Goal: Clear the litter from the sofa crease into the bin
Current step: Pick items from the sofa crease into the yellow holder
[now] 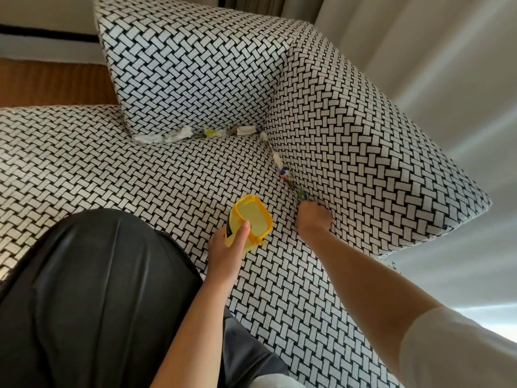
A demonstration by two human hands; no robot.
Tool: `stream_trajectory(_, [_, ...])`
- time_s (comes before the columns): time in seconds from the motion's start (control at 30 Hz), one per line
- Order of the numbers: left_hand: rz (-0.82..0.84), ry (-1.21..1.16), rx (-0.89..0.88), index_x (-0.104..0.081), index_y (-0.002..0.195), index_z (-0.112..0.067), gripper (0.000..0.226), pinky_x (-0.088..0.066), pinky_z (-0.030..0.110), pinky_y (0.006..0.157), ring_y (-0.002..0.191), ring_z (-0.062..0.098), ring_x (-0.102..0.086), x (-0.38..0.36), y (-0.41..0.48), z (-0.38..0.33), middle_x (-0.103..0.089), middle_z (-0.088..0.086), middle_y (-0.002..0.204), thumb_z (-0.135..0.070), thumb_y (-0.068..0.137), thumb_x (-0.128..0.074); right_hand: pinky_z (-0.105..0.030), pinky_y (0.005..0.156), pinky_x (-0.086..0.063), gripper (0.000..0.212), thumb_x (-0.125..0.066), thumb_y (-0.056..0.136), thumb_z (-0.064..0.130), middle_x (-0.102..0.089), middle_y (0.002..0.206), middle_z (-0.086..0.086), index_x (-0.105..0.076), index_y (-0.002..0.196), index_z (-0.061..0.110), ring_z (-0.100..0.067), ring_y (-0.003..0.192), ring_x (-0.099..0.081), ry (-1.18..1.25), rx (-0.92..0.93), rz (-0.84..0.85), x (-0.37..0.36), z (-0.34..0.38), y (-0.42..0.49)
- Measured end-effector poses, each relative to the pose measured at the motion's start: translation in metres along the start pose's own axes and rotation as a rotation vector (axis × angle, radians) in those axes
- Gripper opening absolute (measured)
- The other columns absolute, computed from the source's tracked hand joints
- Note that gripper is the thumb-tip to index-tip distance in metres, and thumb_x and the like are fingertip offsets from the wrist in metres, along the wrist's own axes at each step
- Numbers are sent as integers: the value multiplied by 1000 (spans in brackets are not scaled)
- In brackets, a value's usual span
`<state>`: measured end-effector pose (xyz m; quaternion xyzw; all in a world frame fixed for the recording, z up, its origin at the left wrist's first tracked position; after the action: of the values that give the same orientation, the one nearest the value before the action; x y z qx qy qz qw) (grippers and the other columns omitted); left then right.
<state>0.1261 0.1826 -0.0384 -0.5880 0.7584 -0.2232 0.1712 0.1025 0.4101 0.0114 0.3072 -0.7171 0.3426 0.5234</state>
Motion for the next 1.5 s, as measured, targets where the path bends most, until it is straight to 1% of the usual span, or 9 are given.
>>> stream_trajectory(0.27, [-9,19,-7,-35,137,-17,108,-46,51,96,121,29,-43,2,-4,-5,-35,10,139,-85,54,-42,-23,44,-42,25,-35,100,19,-46,58,4,-49,119,11,-14,54,-52,116,69,-85,-5,-11,-16])
stream_trajectory(0.5, [0,51,-32,-38,133,-17,121,-46,51,96,118,28,-45,1,-9,-8,-40,10,134,-95,40,-41,-24,46,-41,26,-36,99,19,-47,58,3,-54,82,10,-12,50,-44,624,76,-238,21,-13,-51])
stream_trajectory(0.63, [28,77,-49,-49,114,-23,95,-45,51,97,115,27,-47,-4,-13,-11,-44,11,128,-89,46,-45,-11,37,-22,27,-48,94,11,-36,47,8,-55,69,5,-4,36,-29,1138,158,-307,51,1,-81])
stream_trajectory(0.73, [47,49,-52,-45,126,-17,88,-43,50,99,117,27,-45,-6,-16,-13,-42,10,131,-77,63,-53,-16,39,-24,19,-55,92,21,-36,44,12,-61,75,14,-6,36,-30,1084,308,-300,70,25,-96])
stream_trajectory(0.87, [122,118,-144,-57,95,-34,33,-50,36,86,92,10,-55,-15,-23,-22,-57,-4,98,-62,79,-55,-18,39,-26,18,-57,91,22,-39,45,14,-68,84,10,-3,37,-31,898,374,-328,62,33,-109])
stream_trajectory(1.03, [168,277,-298,-56,81,-33,13,-46,23,69,80,6,-56,-25,-30,-31,-61,-10,83,-40,90,-51,-18,41,-25,16,-47,95,11,-49,57,9,-63,98,11,-3,41,-32,1263,49,-338,17,-27,-115])
stream_trajectory(1.13, [105,309,-288,-54,82,-30,22,-53,38,78,83,12,-57,-19,-24,-24,-60,-6,86,-50,89,-50,-17,44,-28,16,-48,94,16,-62,78,5,-62,101,13,-7,49,-41,1079,-158,-298,-19,-62,-111])
stream_trajectory(1.27, [53,338,-222,-55,118,-11,96,-50,52,90,108,34,-56,-13,-21,-18,-59,14,115,-84,60,-33,-22,57,-44,25,-52,92,16,-69,100,-4,-61,115,12,-14,72,-60,779,-145,-271,-27,-78,-102])
stream_trajectory(1.5, [46,226,-230,-54,76,-27,47,-49,36,71,81,20,-56,-11,-19,-23,-58,0,84,-70,68,-38,-24,59,-51,25,-47,94,9,-61,90,-6,-52,118,9,-16,70,-56,333,-73,20,-22,-52,-51])
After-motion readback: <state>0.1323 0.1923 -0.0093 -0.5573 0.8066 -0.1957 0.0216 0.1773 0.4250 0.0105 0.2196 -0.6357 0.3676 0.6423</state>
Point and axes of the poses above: each hand's wrist, its own y-axis towards the middle knuckle, its own x-axis out of the back of the hand, z = x × y, the point moved 10 cm from there along y, towards the middle knuckle
